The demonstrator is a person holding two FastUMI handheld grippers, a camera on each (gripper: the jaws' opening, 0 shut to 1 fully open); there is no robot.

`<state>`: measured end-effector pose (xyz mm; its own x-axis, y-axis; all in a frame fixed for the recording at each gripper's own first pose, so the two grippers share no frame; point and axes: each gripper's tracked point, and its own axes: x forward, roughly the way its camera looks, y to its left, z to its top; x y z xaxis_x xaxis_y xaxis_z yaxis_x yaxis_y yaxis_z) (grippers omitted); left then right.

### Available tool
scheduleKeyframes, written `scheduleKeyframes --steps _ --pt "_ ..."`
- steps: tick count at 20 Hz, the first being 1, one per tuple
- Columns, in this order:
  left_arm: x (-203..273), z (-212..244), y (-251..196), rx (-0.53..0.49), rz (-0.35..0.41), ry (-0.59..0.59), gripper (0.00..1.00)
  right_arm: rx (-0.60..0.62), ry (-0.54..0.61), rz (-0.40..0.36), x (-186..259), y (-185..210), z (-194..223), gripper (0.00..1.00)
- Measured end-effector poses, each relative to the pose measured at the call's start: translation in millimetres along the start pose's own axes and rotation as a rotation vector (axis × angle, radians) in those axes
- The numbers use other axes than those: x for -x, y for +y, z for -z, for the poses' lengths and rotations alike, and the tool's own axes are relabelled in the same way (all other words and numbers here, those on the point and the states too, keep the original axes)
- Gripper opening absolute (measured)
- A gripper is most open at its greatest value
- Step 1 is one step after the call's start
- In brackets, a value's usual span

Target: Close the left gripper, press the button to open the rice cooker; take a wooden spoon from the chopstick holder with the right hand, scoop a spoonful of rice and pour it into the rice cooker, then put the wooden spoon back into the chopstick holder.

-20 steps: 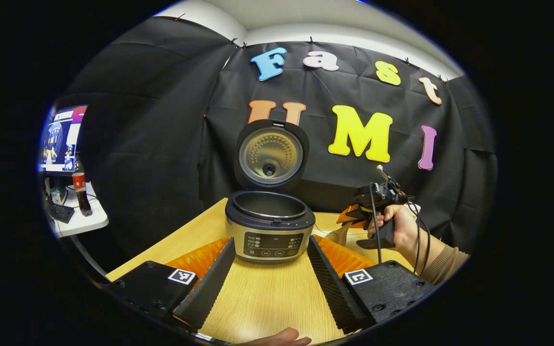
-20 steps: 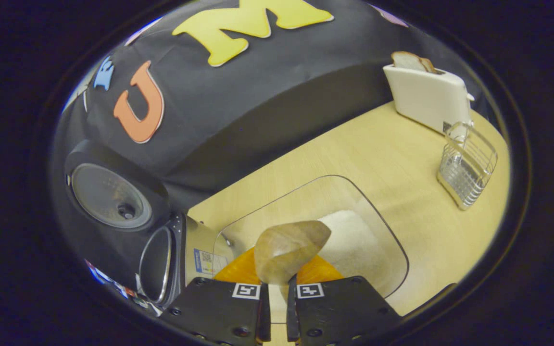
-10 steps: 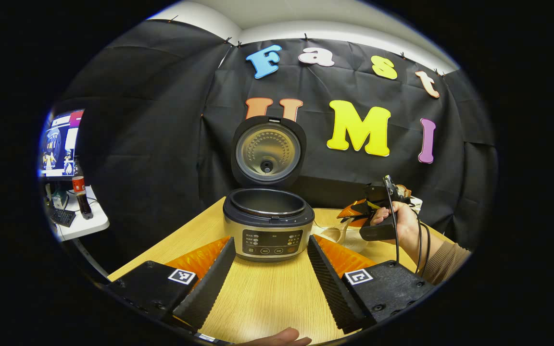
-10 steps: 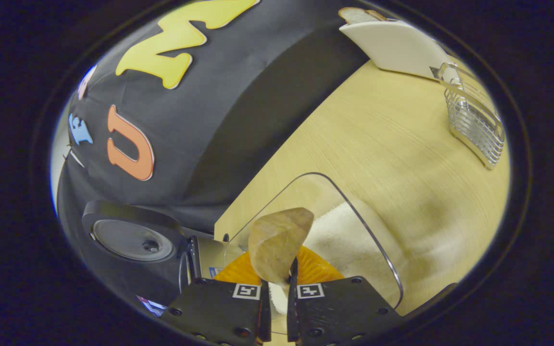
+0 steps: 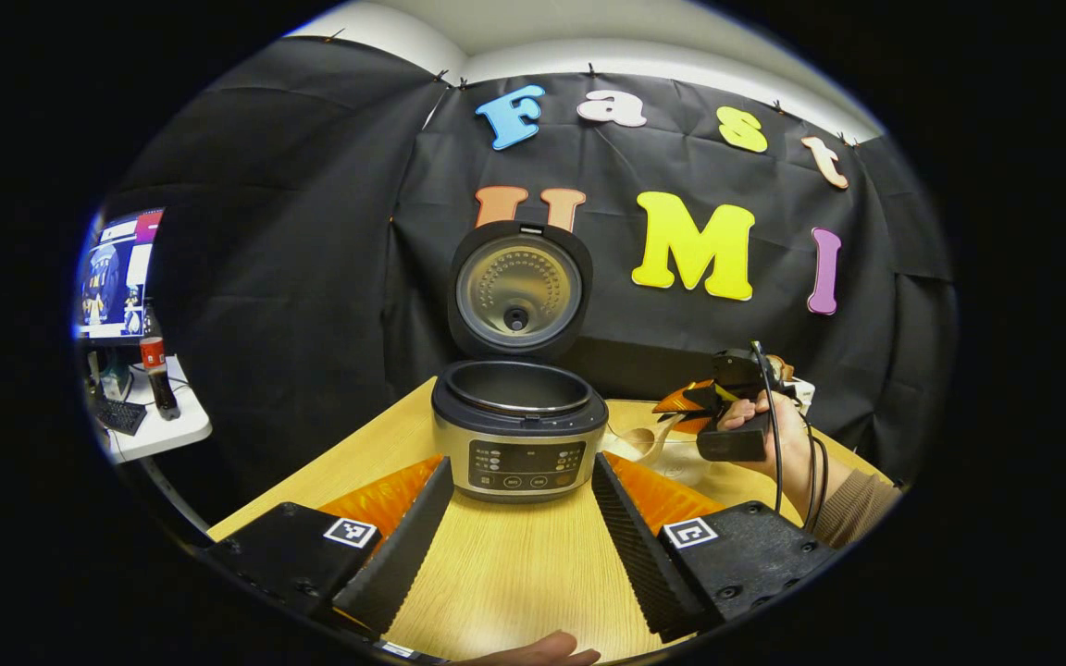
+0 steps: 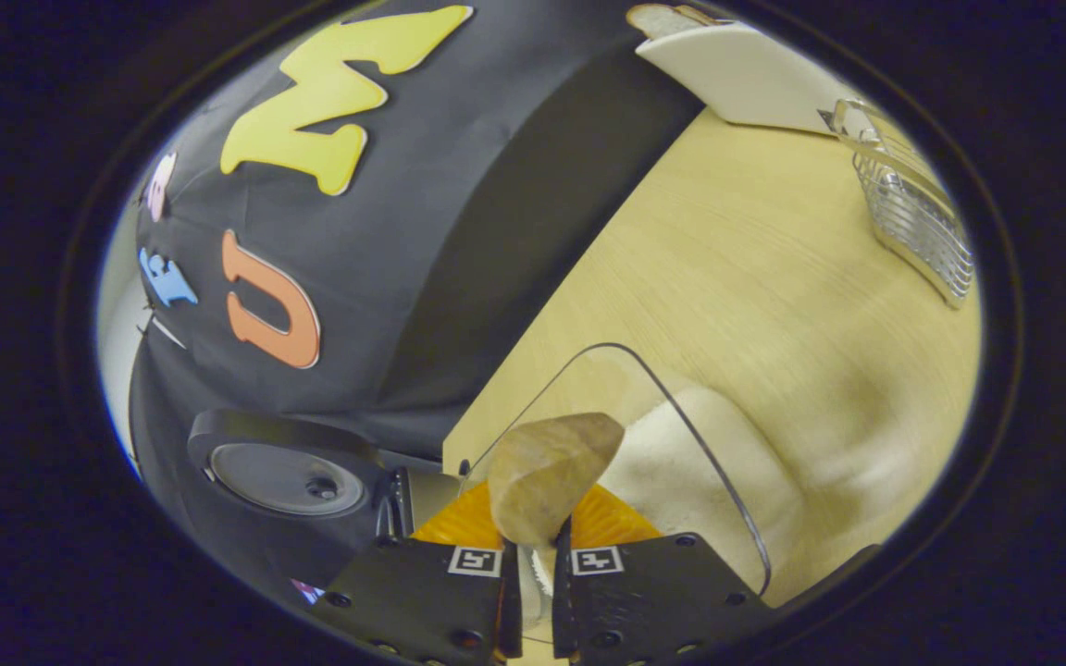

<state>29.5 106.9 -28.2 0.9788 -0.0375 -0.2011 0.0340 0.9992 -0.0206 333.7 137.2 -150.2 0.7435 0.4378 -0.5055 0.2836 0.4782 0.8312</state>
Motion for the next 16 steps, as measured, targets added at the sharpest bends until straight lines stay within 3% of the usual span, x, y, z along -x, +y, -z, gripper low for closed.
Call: scheduleKeyframes --steps 16 --pt "-1.5 2.4 13.2 0.003 -0.027 0.016 0.96 -0.223 -0.147 -0.131 46.4 14.9 -44.4 0.13"
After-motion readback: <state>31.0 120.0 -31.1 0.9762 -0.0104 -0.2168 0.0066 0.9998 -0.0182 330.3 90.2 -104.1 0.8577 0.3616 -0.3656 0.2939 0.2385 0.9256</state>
